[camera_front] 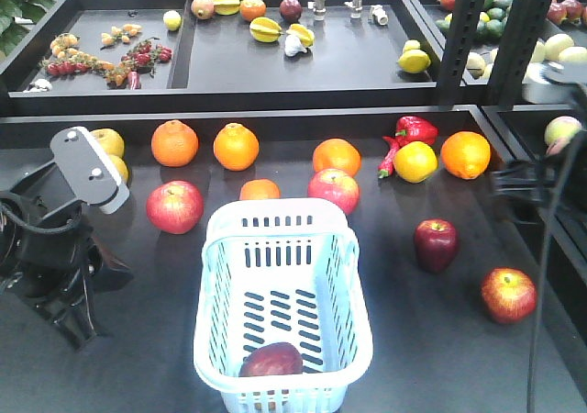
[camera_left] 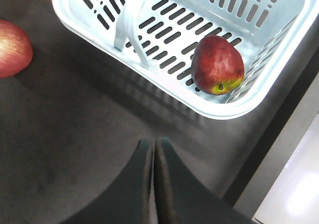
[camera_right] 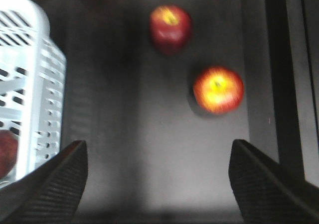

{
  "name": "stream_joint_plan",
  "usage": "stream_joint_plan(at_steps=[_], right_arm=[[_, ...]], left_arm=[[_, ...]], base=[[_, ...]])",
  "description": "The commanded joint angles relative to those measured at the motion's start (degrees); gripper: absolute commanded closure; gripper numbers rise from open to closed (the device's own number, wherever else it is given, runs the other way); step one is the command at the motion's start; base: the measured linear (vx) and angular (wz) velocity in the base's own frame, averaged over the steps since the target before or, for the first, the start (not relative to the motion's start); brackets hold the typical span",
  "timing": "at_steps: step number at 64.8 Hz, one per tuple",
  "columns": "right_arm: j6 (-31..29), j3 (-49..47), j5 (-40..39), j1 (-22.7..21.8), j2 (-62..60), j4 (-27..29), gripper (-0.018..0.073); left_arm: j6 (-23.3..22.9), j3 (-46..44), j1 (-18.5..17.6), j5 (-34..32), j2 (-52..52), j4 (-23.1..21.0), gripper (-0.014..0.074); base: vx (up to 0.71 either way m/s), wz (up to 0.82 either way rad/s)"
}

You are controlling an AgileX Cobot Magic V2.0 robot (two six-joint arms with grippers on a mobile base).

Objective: Pick three apples into basket with both arms
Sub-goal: 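Move the right gripper back over the next red apple, then close the right gripper on the red apple and lift it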

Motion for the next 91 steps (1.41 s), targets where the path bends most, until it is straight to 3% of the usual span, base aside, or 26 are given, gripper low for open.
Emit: stream_joint_plan(at_steps=[1,6,12,44,91], right_arm=[[-6.8,-1.5,0.4,-7.5,1.9,7.1,0.0013],[-10.2,-1.5,2.6,-11.2,4.9,8.8,0.0013],[-11.1,-1.5,3.3,-12.5,8.0,6.9,0.0013],[-11.3,-2.0,-3.2,-12.5,24.5,2.7,-0.0032],[-10.5,-15.9,-2.8,-12.4,40.4,1.9,-0.0057]], left_arm=[[-0.1,-1.3,0.0,-2.5,-1.5,-1.4,0.0603],[-0.1,-1.3,0.0,-2.5,-1.5,-1.4,0.0603],[-0.1,-1.3,0.0,-2.5,-1.5,-1.4,0.0603],[-0.1,-1.3,0.0,-2.5,-1.5,-1.4,0.0603],[-0.1,-1.3,0.0,-2.5,-1.5,-1.4,0.0603]], base=[[0.00,0.00],[0.00,0.00],[0.00,0.00],[0.00,0.00],[0.00,0.00]])
